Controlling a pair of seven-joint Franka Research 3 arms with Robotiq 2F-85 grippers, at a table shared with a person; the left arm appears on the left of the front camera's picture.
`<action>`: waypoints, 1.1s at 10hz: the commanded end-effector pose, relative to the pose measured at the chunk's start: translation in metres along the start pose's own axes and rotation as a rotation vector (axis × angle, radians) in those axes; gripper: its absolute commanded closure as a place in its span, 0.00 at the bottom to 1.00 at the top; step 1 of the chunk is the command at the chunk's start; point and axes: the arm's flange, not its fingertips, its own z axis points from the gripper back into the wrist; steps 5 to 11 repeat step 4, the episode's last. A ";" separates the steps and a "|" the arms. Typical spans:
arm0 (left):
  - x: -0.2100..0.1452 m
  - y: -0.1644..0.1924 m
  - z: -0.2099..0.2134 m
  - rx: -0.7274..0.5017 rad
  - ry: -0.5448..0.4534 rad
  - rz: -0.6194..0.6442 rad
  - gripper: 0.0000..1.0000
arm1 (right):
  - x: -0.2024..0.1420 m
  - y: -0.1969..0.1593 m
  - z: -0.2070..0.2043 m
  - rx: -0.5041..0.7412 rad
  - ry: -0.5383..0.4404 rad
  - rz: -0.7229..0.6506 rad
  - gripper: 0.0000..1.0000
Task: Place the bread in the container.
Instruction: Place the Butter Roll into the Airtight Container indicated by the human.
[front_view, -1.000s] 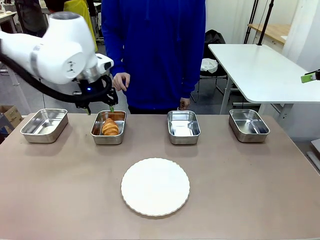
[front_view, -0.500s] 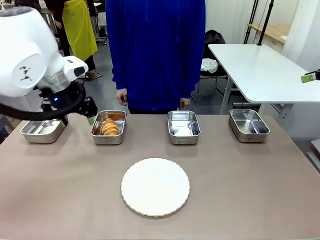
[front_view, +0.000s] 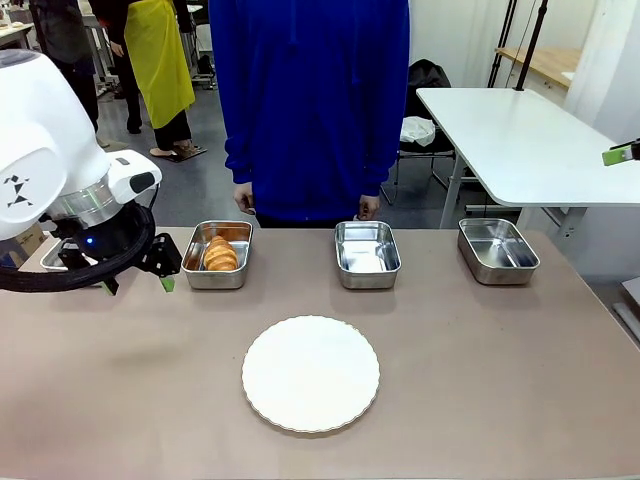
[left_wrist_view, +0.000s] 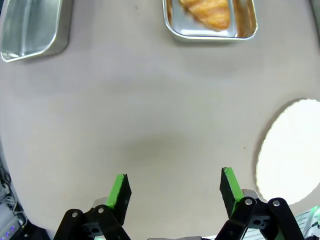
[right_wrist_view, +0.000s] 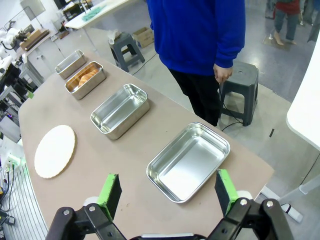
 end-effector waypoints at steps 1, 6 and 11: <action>0.001 0.002 -0.001 0.015 0.009 -0.011 0.07 | 0.002 0.001 0.000 0.003 -0.005 0.004 0.00; 0.001 0.002 -0.001 0.015 0.009 -0.011 0.07 | 0.002 0.001 0.000 0.003 -0.005 0.004 0.00; 0.001 0.002 -0.001 0.015 0.009 -0.011 0.07 | 0.002 0.001 0.000 0.003 -0.005 0.004 0.00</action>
